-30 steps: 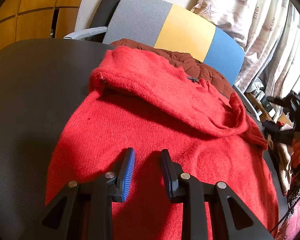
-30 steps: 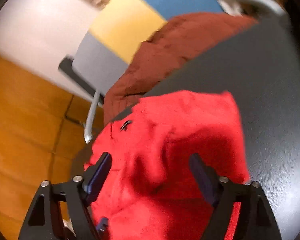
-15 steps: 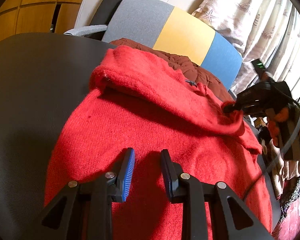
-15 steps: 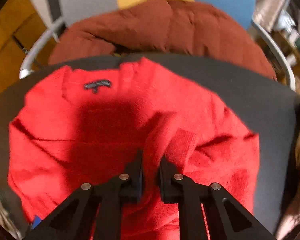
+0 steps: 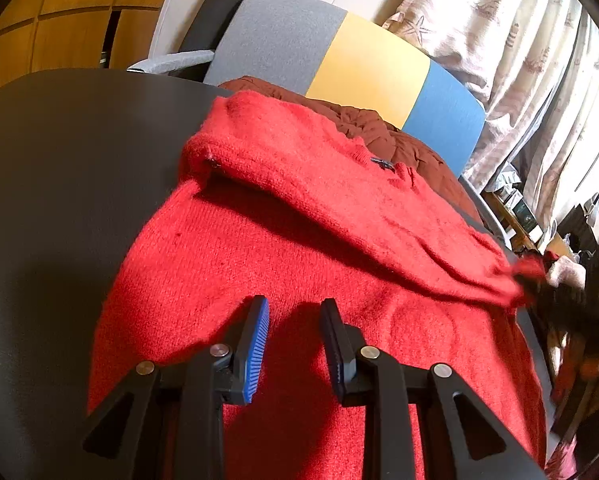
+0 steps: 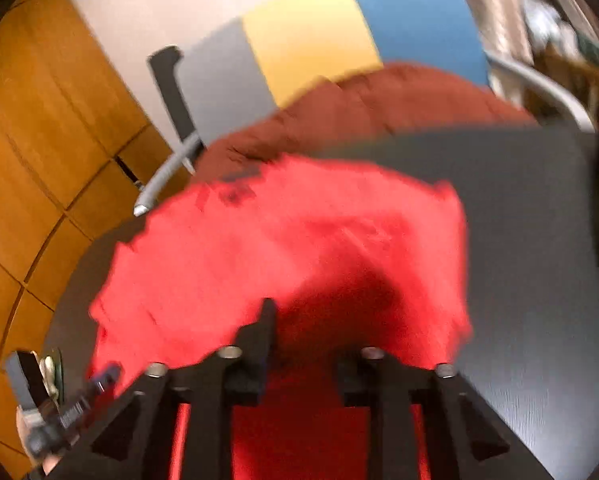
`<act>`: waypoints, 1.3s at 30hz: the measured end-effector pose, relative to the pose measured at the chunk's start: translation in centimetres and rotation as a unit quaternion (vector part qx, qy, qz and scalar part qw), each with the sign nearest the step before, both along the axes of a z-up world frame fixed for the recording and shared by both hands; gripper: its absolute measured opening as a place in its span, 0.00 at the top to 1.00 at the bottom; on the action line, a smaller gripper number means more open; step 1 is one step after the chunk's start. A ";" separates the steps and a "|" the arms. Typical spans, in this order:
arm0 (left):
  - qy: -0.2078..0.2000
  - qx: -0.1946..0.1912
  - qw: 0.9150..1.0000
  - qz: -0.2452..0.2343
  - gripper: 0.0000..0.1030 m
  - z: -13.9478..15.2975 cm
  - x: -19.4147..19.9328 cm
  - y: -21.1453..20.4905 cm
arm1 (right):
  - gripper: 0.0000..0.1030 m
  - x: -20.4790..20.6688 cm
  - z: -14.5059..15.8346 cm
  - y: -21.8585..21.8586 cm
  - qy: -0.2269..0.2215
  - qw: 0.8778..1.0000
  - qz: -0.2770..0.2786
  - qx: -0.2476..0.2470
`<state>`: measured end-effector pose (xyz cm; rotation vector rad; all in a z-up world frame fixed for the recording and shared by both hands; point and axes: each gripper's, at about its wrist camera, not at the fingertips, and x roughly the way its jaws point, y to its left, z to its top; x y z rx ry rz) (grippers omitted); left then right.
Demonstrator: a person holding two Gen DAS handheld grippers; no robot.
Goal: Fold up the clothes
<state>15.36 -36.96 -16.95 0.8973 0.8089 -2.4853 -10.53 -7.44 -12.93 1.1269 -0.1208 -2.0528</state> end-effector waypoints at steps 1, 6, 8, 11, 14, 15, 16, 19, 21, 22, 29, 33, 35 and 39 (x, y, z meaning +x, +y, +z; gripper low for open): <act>-0.001 -0.001 1.000 0.000 0.75 0.0 -0.1 0.0 | 0.53 0.1 -0.1 1.2 -0.006 1.000 -0.007 -0.008; -0.006 -0.007 1.000 0.000 0.75 0.0 -0.3 0.1 | 0.47 -0.1 0.6 6.0 -0.017 0.999 -0.031 -0.038; -0.008 -0.009 1.000 0.001 0.75 0.0 -0.4 0.2 | 0.47 -0.6 1.9 5.8 0.003 0.999 -0.025 -0.036; -0.010 -0.011 1.000 0.001 0.75 0.0 -0.5 0.3 | 0.47 -1.3 2.9 3.9 0.034 0.999 -0.003 -0.017; -0.011 -0.012 1.000 0.001 0.75 0.0 -0.4 0.3 | 0.51 -1.4 2.5 1.4 0.053 0.998 0.030 0.029; -0.010 -0.011 1.000 0.001 0.75 0.0 -0.4 0.3 | 0.56 -1.3 2.2 0.7 0.057 0.996 0.040 0.048; -0.009 -0.010 1.000 0.001 0.75 0.0 -0.3 0.3 | 0.61 -1.1 1.7 0.0 0.063 0.994 0.050 0.072; -0.007 -0.008 1.000 0.001 0.75 -0.1 -0.2 0.1 | 0.86 -0.2 0.7 -1.0 0.082 0.985 0.069 0.136; -0.006 -0.007 1.000 0.000 0.75 -0.1 -0.2 0.1 | 0.89 0.4 1.1 -0.7 0.099 0.982 0.068 0.143; -0.006 -0.007 1.000 0.000 0.75 -0.1 -0.2 0.1 | 0.89 0.6 1.5 -0.6 0.105 0.982 0.067 0.142; 0.010 0.025 1.000 0.000 0.74 0.1 0.5 -0.6 | 0.89 0.2 7.5 -1.1 0.163 0.980 0.050 0.099; 0.028 0.075 0.997 -0.008 0.68 0.7 1.0 -2.0 | 0.89 -1.8 8.3 -2.4 0.175 0.979 0.029 0.096; 0.048 0.100 0.994 -0.005 0.64 1.2 0.9 -3.2 | 0.89 -3.1 7.4 -2.8 0.161 0.982 0.018 0.100; 0.078 0.151 0.985 0.003 0.59 1.8 -0.8 -6.0 | 0.89 -5.2 4.2 -3.3 0.117 0.986 -0.002 0.117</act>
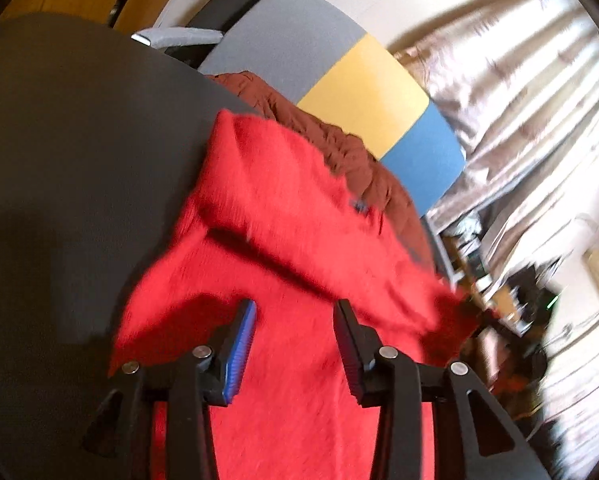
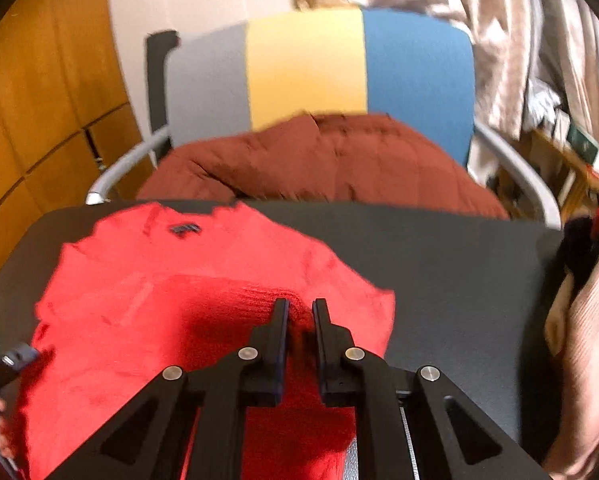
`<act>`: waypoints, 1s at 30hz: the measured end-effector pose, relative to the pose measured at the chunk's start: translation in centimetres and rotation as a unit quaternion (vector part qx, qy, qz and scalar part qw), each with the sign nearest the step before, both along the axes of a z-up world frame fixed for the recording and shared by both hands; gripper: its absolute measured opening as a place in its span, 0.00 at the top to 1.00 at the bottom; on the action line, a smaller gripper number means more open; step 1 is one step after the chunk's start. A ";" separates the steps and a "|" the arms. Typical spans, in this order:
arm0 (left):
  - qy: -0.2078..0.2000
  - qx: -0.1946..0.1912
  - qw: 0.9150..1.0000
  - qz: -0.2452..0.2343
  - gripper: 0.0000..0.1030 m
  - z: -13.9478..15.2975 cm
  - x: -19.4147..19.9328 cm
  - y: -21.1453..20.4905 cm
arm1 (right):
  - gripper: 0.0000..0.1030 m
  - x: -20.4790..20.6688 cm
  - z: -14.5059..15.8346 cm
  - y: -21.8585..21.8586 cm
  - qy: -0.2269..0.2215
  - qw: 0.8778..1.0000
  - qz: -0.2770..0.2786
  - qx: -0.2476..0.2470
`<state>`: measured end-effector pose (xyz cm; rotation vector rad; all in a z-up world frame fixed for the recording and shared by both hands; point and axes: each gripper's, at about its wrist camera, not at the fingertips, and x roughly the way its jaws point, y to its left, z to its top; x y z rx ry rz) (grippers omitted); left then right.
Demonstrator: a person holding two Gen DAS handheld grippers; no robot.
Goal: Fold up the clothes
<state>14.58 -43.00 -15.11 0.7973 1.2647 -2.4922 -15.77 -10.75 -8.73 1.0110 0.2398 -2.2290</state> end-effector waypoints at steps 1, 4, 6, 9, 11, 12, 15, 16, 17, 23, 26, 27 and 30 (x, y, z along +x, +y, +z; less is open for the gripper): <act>0.001 0.012 1.000 0.000 0.57 -0.2 -0.6 -0.6 | 0.89 -0.4 -0.8 -0.1 -0.011 1.000 -0.007 0.001; -0.013 0.026 0.999 0.030 0.56 -1.0 -1.9 -2.2 | 0.89 -1.3 -2.7 0.2 -0.039 0.999 -0.022 -0.004; -0.030 0.013 0.997 0.070 0.62 -1.1 -2.1 -3.2 | 0.89 -1.6 -3.2 0.6 -0.050 0.998 -0.028 -0.014; -0.061 -0.020 0.993 0.104 0.77 -1.6 -2.3 -3.9 | 0.88 -2.2 -4.6 0.9 -0.081 0.995 -0.038 -0.032; -0.088 -0.059 0.990 0.095 0.83 -2.3 -2.4 -3.2 | 0.88 -2.0 -5.3 0.9 -0.071 0.996 -0.038 -0.039; -0.099 -0.079 0.988 0.090 0.83 -2.1 -2.5 -2.6 | 0.86 -1.8 -5.5 1.0 -0.067 0.996 -0.037 -0.045; -0.124 -0.101 0.984 0.083 0.82 -1.4 -2.5 -1.8 | 0.82 -2.1 -5.5 1.7 -0.077 0.994 -0.035 -0.067; -0.136 -0.106 0.982 0.082 0.81 -1.0 -2.4 -1.6 | 0.80 -2.1 -5.2 1.9 -0.078 0.994 -0.034 -0.073; -0.148 -0.112 0.979 0.080 0.80 -0.7 -2.4 -1.3 | 0.74 -2.2 -4.7 2.2 -0.076 0.993 -0.034 -0.077; -0.195 -0.146 0.967 0.081 0.77 1.1 -0.6 -0.8 | 0.57 0.2 -0.6 3.7 -0.028 0.994 -0.012 -0.102; -0.170 -0.180 0.965 0.083 0.77 3.0 -0.6 -0.5 | 0.57 1.7 0.2 2.7 -0.024 0.995 0.021 -0.098; -0.158 -0.186 0.967 0.077 0.77 3.6 -1.4 -0.4 | 0.57 2.1 0.1 2.0 -0.024 0.995 0.028 -0.091; -0.133 -0.214 0.966 0.056 0.77 5.0 -4.5 0.1 | 0.57 2.8 -1.1 -0.7 -0.024 0.998 0.031 -0.047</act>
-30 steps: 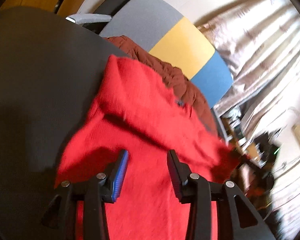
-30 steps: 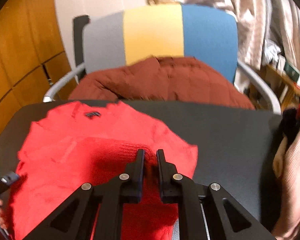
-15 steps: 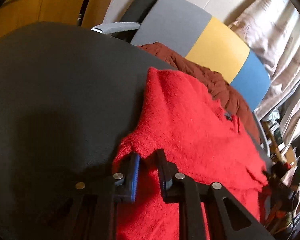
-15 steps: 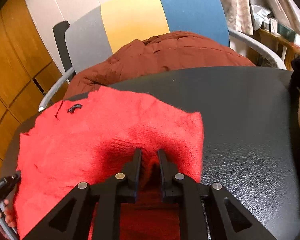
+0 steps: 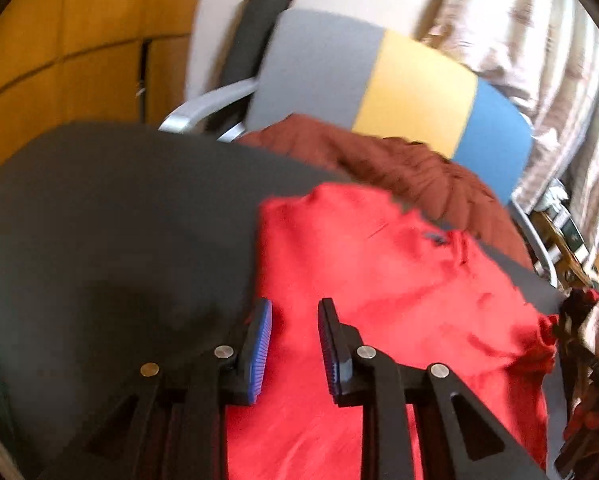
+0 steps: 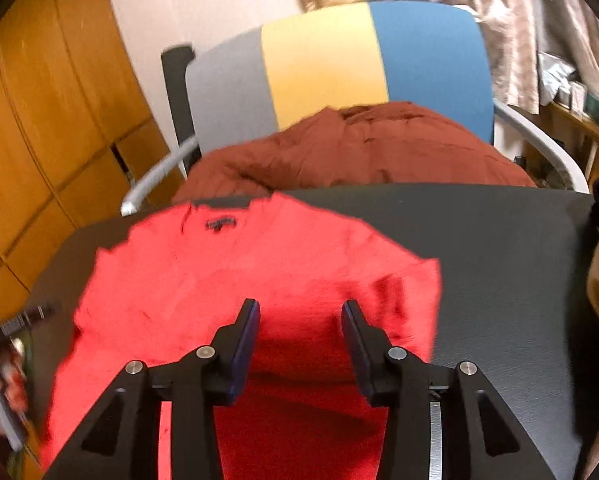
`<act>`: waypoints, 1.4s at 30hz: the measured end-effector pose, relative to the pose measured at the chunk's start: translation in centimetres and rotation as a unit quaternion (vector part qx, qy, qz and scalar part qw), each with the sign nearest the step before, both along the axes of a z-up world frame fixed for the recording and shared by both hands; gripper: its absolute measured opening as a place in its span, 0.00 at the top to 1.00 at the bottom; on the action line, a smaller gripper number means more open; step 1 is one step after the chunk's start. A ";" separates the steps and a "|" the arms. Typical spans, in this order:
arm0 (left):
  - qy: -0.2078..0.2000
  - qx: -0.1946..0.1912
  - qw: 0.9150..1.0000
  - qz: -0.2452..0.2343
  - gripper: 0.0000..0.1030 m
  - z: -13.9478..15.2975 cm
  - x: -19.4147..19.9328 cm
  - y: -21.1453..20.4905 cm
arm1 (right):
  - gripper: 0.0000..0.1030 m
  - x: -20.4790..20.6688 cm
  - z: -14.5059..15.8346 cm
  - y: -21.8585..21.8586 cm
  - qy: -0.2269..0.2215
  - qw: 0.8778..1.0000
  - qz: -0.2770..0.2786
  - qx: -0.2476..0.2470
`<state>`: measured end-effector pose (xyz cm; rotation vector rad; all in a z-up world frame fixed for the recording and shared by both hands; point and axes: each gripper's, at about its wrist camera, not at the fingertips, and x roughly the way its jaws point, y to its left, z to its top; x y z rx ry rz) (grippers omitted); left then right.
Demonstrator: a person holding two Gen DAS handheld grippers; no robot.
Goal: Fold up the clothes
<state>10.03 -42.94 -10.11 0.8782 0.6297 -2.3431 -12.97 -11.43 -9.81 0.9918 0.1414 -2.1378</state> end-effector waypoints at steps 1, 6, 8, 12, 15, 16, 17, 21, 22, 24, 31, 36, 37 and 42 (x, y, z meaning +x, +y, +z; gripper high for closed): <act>0.003 -0.015 1.000 -0.009 0.77 0.3 -1.3 0.2 | 0.57 -0.1 -0.5 -0.5 -0.001 1.000 -0.005 0.011; -0.025 -0.039 0.999 -0.026 0.77 -1.2 -6.1 -1.0 | 0.57 -2.0 -3.5 -1.5 -0.008 0.998 -0.050 0.049; -0.045 -0.037 0.998 -0.021 0.77 -2.8 -7.0 -1.8 | 0.52 -2.3 -4.2 -1.4 0.004 0.998 -0.058 0.039; -0.041 -0.042 0.998 -0.014 0.74 -5.8 -6.2 -2.7 | 0.43 -2.4 -4.7 -2.8 0.032 0.997 -0.049 0.057; -0.047 -0.057 0.997 0.005 0.73 -6.0 -7.1 -3.4 | 0.42 -3.6 -4.8 -3.9 0.033 0.997 -0.039 0.049; -0.051 -0.062 0.997 0.010 0.73 -6.0 -7.7 -3.5 | 0.42 -4.3 -4.9 -4.3 0.031 0.998 -0.036 0.044; -0.054 -0.065 0.996 0.014 0.73 -6.0 -8.0 -3.7 | 0.41 -4.8 -4.9 -4.7 0.030 0.998 -0.033 0.042; -0.064 -0.078 0.995 0.021 0.73 -5.8 -8.1 -3.3 | 0.41 -5.5 -4.9 -5.3 0.030 0.999 -0.026 0.034; -0.065 -0.077 0.995 0.024 0.73 -5.9 -8.1 -3.3 | 0.41 -5.5 -4.8 -5.2 0.030 0.999 -0.025 0.032; -0.069 -0.076 0.994 0.029 0.73 -5.9 -7.8 -3.1 | 0.41 -5.3 -4.8 -5.1 0.029 0.999 -0.022 0.029; -0.079 -0.089 0.993 0.013 0.75 -3.3 -8.4 -1.8 | 0.39 -5.3 -4.9 -4.9 0.026 0.999 -0.016 0.019; -0.023 -0.063 0.993 -0.098 0.76 -0.3 -13.5 0.6 | 0.37 -5.3 -4.9 -4.9 0.025 1.000 -0.013 0.014; -0.016 -0.056 0.991 -0.124 0.76 0.0 -14.8 1.2 | 0.37 -5.3 -4.9 -4.9 0.024 1.000 -0.013 0.011; -0.022 0.003 0.971 -0.240 0.80 -1.0 -22.8 4.4 | 0.36 -5.3 -4.9 -4.6 0.019 1.000 -0.012 0.001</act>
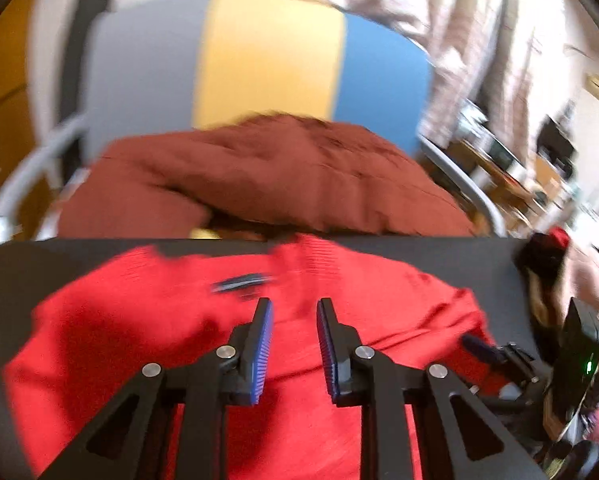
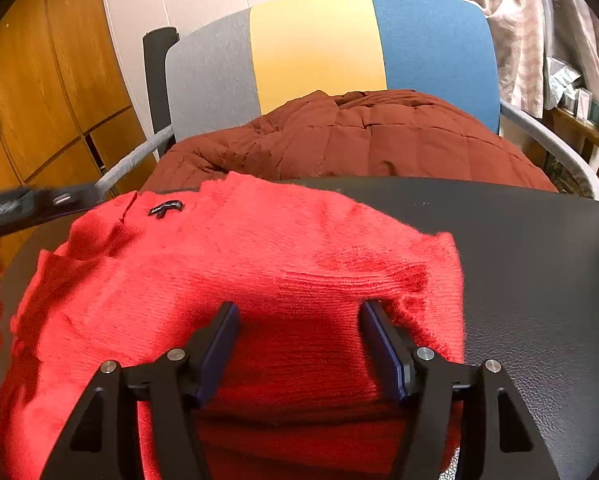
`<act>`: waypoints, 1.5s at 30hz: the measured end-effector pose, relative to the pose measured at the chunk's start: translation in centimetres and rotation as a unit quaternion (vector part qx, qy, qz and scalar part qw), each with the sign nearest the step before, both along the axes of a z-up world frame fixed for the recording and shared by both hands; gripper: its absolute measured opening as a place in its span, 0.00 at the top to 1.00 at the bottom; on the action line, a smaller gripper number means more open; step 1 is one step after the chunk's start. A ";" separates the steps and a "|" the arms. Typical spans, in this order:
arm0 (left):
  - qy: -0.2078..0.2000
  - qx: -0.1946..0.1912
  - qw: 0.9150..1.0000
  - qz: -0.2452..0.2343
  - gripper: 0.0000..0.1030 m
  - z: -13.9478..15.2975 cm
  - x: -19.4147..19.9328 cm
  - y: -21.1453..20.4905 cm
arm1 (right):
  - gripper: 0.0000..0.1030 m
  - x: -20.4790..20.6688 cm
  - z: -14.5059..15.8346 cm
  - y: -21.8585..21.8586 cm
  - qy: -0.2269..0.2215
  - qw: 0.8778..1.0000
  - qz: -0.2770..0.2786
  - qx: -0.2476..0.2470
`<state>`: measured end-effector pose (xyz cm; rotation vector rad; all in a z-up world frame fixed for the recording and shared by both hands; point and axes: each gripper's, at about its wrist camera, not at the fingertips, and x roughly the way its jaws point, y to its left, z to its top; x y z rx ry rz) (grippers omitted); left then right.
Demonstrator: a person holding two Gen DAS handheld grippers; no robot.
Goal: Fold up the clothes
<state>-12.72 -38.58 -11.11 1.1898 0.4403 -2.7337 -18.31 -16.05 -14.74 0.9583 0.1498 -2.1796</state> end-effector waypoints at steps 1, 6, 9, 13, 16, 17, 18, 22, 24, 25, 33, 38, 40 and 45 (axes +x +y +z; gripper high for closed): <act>-0.015 -0.001 1.000 -0.016 0.80 -0.8 -1.6 0.7 | 0.36 0.0 0.0 0.0 -0.001 1.000 0.000 -0.002; -0.078 -0.003 0.995 -0.057 0.82 -5.0 -7.8 3.3 | 0.36 0.0 -0.2 0.3 -0.002 1.000 0.000 -0.011; -0.057 0.000 0.998 -0.033 0.82 -5.5 -9.3 3.9 | 0.36 0.0 -0.3 0.2 0.001 1.000 -0.002 -0.011; -0.054 -0.055 0.996 -0.039 0.82 -5.0 -9.3 5.4 | 0.36 -0.1 -0.4 0.4 -0.001 1.000 -0.002 -0.018; -0.026 -0.030 0.999 -0.010 0.81 -3.3 -7.1 2.9 | 0.36 -0.2 -0.4 0.5 -0.004 1.000 -0.002 -0.021; -0.013 -0.023 1.000 0.007 0.80 -2.6 -6.0 1.5 | 0.36 -0.2 -0.4 0.4 -0.003 1.000 -0.002 -0.019; 0.001 -0.015 0.999 0.033 0.80 -1.9 -4.3 -0.5 | 0.36 -0.2 -0.4 0.3 -0.002 1.000 -0.002 -0.017; -0.009 -0.019 0.992 0.126 0.80 -1.8 -0.1 -7.2 | 0.36 -0.2 -0.4 0.2 0.001 1.000 -0.002 -0.011; -0.043 -0.026 0.985 0.163 0.80 -3.0 1.5 -9.9 | 0.36 -0.1 -0.4 0.1 0.003 1.000 -0.003 -0.007; -0.064 -0.032 0.982 0.177 0.81 -3.9 2.2 -11.0 | 0.36 -0.1 -0.3 0.0 0.004 1.000 -0.003 -0.005; -0.050 -0.069 0.973 0.214 0.80 -6.1 7.4 -13.5 | 0.35 -0.1 -0.3 -0.1 0.008 1.000 -0.002 0.003; -0.064 -0.123 0.966 0.218 0.80 -5.1 5.1 -14.7 | 0.34 -0.1 -0.3 -0.5 0.008 1.000 -0.001 0.009; -0.070 -0.138 0.964 0.218 0.79 -5.0 4.2 -14.7 | 0.34 -0.1 -0.3 -0.7 0.008 1.000 -0.003 0.011; -0.086 -0.150 0.960 0.222 0.77 -3.8 4.6 -14.9 | 0.34 0.0 -0.3 -1.0 0.008 1.000 -0.005 0.017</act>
